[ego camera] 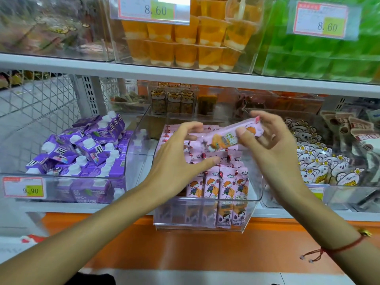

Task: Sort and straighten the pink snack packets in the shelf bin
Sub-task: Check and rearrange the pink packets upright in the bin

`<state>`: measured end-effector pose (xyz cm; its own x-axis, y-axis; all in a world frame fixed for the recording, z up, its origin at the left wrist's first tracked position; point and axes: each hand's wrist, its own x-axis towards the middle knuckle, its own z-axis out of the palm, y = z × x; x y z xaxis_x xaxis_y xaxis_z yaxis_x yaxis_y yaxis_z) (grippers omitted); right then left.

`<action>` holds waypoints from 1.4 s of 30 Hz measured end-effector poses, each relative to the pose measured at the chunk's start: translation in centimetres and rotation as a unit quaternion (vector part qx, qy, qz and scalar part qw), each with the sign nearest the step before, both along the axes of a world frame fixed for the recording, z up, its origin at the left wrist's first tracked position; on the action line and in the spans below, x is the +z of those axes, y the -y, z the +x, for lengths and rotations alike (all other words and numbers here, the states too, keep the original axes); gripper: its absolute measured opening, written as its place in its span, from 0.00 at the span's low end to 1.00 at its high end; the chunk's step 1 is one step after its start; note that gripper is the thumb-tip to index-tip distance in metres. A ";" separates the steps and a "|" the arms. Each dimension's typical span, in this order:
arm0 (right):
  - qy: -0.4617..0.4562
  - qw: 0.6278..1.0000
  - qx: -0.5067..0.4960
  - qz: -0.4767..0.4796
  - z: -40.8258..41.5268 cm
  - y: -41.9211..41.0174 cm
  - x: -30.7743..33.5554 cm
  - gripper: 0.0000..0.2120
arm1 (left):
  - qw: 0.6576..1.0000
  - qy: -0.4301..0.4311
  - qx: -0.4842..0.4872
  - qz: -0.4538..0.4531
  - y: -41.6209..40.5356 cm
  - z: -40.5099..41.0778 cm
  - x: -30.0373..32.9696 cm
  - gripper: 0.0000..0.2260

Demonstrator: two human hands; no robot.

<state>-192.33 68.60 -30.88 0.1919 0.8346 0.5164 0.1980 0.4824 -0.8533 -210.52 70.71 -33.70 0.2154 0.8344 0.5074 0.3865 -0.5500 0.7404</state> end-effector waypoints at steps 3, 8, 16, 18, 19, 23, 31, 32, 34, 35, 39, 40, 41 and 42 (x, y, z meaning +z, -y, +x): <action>-0.067 0.991 -0.083 0.082 0.3 -0.2 0.4 0.18 | 0.985 -0.169 0.031 0.004 -0.9 -0.2 -0.2 0.24; 0.001 0.992 -0.082 0.093 0.4 -0.6 0.1 0.18 | 0.931 -0.363 0.009 0.032 -1.3 0.1 -0.7 0.19; 0.280 0.959 -0.047 0.001 0.4 -1.6 -1.2 0.13 | 0.951 -0.306 0.033 0.031 -0.9 -0.4 -0.9 0.15; 0.332 0.943 -0.021 -0.016 0.8 -1.9 -0.8 0.13 | 0.957 -0.286 0.034 0.035 -0.6 -0.4 -0.9 0.14; 0.351 0.936 -0.008 -0.017 1.0 -1.9 -0.6 0.13 | 0.957 -0.285 0.036 0.041 -0.5 -0.5 -0.9 0.14; 0.439 0.898 -0.021 0.026 0.9 -2.2 -0.1 0.13 | 0.946 -0.316 0.035 0.062 -0.1 -0.6 -0.9 0.16; 0.601 0.798 0.028 -0.036 -1.6 -2.9 -2.2 0.14 | 0.935 -0.344 0.026 0.078 0.7 -2.0 0.7 0.14; 0.602 0.797 0.024 -0.040 -1.6 -2.8 -2.2 0.15 | 0.933 -0.351 0.024 0.075 0.7 -2.2 0.9 0.15; 0.590 0.806 0.012 -0.038 -1.4 -2.4 -2.1 0.15 | 0.925 -0.373 0.022 0.071 0.7 -2.4 0.9 0.16; 0.584 0.811 0.005 -0.032 -1.4 -2.2 -1.9 0.15 | 0.917 -0.392 0.022 0.072 0.6 -2.4 0.8 0.17; 0.604 0.797 -0.019 0.001 -1.2 -1.1 -1.1 0.14 | 0.891 -0.443 0.017 0.093 0.2 -2.0 0.2 0.18; 0.619 0.785 -0.019 -0.007 -1.1 -1.0 -1.0 0.16 | 0.890 -0.446 0.017 0.099 0.0 -2.0 0.1 0.18; 0.638 0.770 -0.017 -0.020 -1.0 -0.9 -1.0 0.18 | 0.889 -0.446 0.017 0.102 -0.1 -1.9 0.0 0.18; 0.654 0.756 -0.014 -0.032 -0.9 -0.9 -1.0 0.19 | 0.889 -0.445 0.017 0.103 -0.3 -1.9 -0.1 0.18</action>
